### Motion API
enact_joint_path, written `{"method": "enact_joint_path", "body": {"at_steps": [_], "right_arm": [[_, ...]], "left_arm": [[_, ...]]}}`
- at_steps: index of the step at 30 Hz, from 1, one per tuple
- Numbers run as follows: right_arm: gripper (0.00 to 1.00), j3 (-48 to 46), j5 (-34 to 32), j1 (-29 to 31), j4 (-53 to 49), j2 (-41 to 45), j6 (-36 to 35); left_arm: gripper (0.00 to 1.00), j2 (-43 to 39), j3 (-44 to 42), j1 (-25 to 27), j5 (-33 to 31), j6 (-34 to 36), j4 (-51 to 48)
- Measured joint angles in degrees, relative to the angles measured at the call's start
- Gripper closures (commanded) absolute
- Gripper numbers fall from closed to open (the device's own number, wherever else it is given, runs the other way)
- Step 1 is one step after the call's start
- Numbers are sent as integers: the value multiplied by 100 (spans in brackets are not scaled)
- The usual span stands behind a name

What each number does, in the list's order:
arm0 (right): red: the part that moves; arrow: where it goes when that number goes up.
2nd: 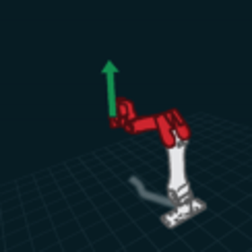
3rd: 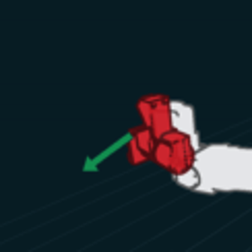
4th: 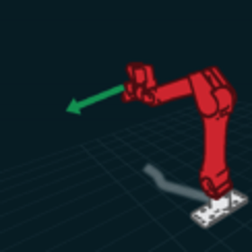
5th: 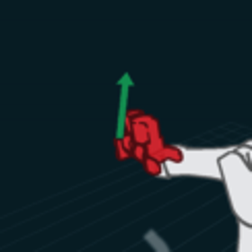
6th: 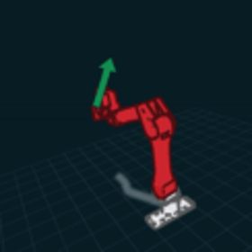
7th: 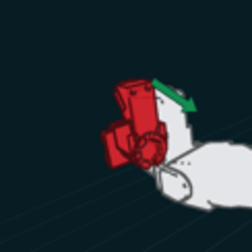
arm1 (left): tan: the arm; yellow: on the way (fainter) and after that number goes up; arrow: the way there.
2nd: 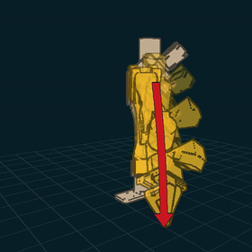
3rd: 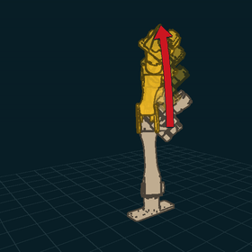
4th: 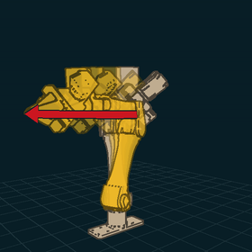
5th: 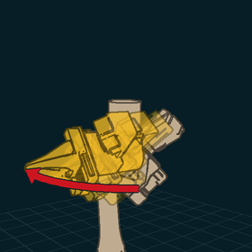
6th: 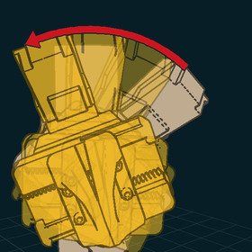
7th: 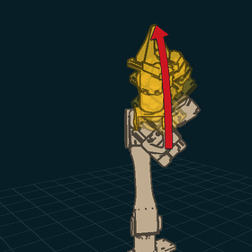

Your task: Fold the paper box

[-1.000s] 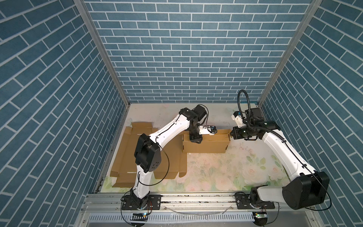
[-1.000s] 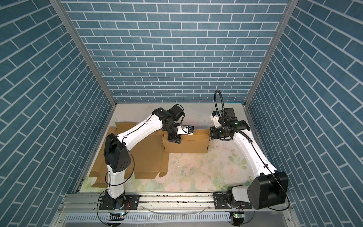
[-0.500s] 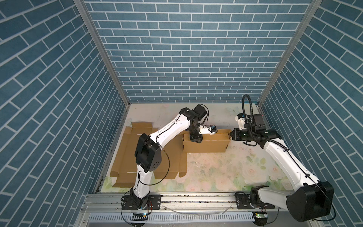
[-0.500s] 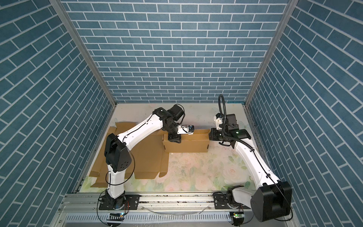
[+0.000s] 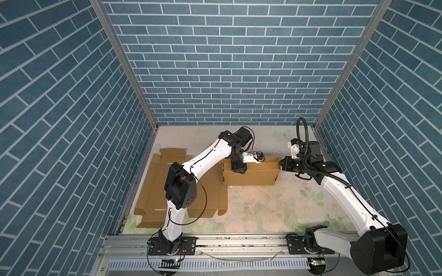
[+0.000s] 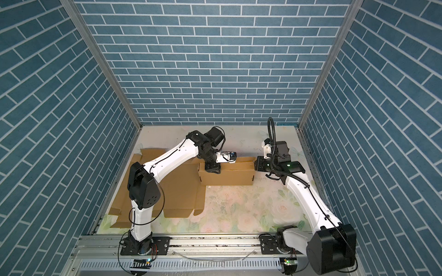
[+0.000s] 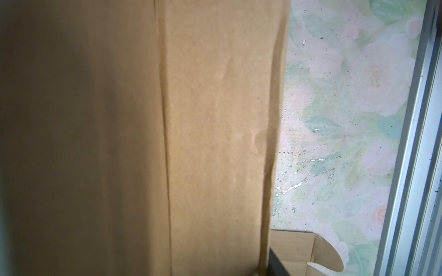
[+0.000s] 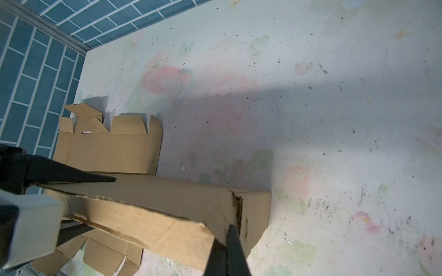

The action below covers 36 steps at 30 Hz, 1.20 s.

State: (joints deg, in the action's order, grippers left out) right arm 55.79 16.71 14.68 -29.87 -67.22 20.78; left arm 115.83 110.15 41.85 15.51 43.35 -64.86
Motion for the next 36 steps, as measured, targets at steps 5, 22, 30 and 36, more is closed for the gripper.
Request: {"method": "enact_joint_path", "body": {"at_steps": [5, 22, 30, 36], "right_arm": [[100, -92, -74, 17, 120, 57, 0], [100, -92, -450, 44, 122, 42, 28], [100, -92, -752, 96, 118, 33, 138], [100, -90, -914, 164, 118, 33, 195]], "left_arm": [[46, 2, 13, 2, -33, -11, 22], [19, -111, -22, -37, -271, -203, 634], [15, -1093, -898, -103, -13, -367, 1316], [24, -1698, -1327, -304, 236, -833, 2015]]}}
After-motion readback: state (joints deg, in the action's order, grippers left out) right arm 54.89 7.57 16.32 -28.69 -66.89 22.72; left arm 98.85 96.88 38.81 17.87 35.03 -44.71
